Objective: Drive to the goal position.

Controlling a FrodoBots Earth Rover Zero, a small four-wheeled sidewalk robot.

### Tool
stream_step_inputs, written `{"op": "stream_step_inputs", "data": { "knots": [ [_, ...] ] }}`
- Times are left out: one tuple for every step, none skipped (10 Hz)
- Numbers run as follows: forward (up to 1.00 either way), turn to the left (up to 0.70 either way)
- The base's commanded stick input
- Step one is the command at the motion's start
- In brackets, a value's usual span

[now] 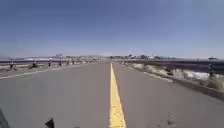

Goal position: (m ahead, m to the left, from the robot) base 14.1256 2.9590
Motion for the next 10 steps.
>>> {"op": "stream_step_inputs", "data": {
  "knots": [
    [0.85, 0.00],
    [0.85, 0.00],
    [0.85, 0.00],
    [0.85, 0.00],
    [0.85, 0.00],
    [0.85, 0.00],
    [0.85, 0.00],
    [0.85, 0.00],
    [0.85, 0.00],
    [0.85, 0.00]
  ]
}}
